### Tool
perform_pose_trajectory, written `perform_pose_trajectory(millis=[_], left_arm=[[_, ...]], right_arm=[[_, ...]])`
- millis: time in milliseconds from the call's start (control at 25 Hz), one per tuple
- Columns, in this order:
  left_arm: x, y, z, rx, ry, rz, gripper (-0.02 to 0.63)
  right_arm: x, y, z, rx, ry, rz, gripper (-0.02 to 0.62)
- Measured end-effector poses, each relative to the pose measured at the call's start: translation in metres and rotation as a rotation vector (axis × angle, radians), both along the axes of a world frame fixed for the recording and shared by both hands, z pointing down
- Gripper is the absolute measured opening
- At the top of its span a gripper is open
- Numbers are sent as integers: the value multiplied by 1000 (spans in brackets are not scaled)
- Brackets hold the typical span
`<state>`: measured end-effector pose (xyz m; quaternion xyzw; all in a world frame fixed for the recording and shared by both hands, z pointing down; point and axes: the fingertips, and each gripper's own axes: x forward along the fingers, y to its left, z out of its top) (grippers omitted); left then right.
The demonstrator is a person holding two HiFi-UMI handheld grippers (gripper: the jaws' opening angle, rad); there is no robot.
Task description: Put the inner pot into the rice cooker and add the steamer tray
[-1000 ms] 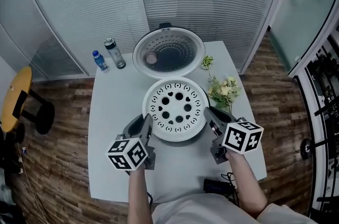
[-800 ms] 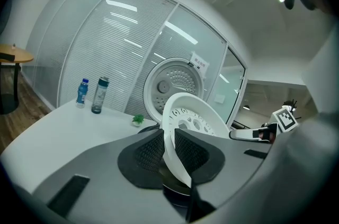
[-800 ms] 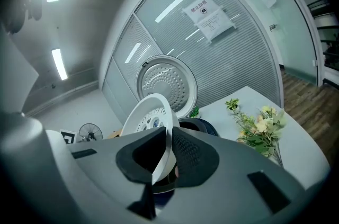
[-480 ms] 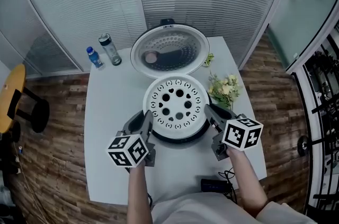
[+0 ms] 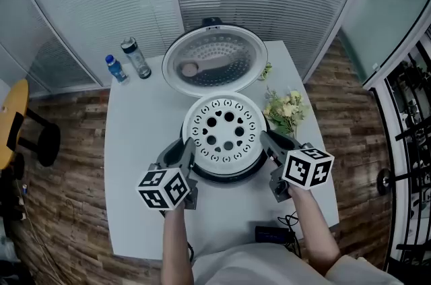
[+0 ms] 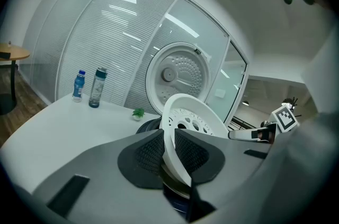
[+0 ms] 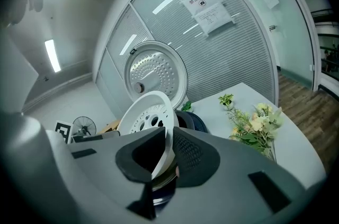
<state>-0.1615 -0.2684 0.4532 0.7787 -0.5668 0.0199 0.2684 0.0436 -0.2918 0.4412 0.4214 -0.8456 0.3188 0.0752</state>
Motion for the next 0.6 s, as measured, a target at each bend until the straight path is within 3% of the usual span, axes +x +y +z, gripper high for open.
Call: perform_pose_trajectory(millis=[280,600], left_arm=[[1,-5,6,-18,-39,9,69],[4,-7,16,-42,-134,16,80]], right_arm=[[-3,-4,10,17,89,-26,60],[-5,-6,15,72,225,-61,69]])
